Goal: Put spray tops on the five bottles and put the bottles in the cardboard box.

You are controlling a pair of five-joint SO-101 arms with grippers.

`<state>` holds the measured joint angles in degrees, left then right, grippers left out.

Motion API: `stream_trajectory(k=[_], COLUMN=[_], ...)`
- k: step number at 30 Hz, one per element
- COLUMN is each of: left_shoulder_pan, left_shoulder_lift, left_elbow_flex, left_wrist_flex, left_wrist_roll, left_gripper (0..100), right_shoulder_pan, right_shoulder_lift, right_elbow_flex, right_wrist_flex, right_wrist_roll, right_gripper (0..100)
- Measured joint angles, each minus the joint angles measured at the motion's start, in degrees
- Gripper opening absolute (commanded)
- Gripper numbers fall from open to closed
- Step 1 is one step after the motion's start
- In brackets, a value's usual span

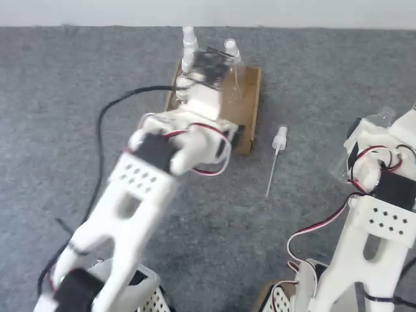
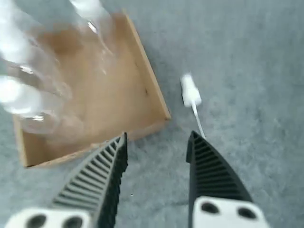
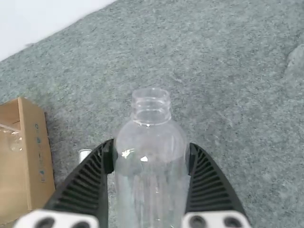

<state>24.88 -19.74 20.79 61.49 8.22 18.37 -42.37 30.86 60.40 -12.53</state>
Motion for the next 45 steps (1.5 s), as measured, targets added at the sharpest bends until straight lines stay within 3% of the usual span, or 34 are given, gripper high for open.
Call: stream_trajectory(k=[12, 16, 35, 41, 45], left_shoulder_pan=[5.45, 7.38, 10.20, 10.02, 10.20], left_shoulder_lift=[10.73, 14.95, 33.14, 36.75, 41.41], left_elbow_flex=[0.00, 0.00, 0.00, -2.37, -8.26], left_wrist_flex=[-10.37, -14.42, -33.76, -35.78, -32.26], left_wrist_roll=[0.09, 3.69, 6.15, 6.15, 6.15], left_gripper=[19, 19, 19, 19, 19], right_shoulder_pan=[0.00, 0.00, 0.00, -0.44, -0.53], right_shoulder_lift=[0.00, 0.00, 0.00, -0.09, -0.09], right_elbow_flex=[0.00, 0.00, 0.00, 1.67, 2.55], right_wrist_flex=[0.00, 0.00, 0.00, -2.11, -3.60], right_wrist_roll=[0.00, 0.00, 0.00, 0.00, 0.00], right_gripper=[4.2, 4.2, 4.2, 4.2, 4.2])
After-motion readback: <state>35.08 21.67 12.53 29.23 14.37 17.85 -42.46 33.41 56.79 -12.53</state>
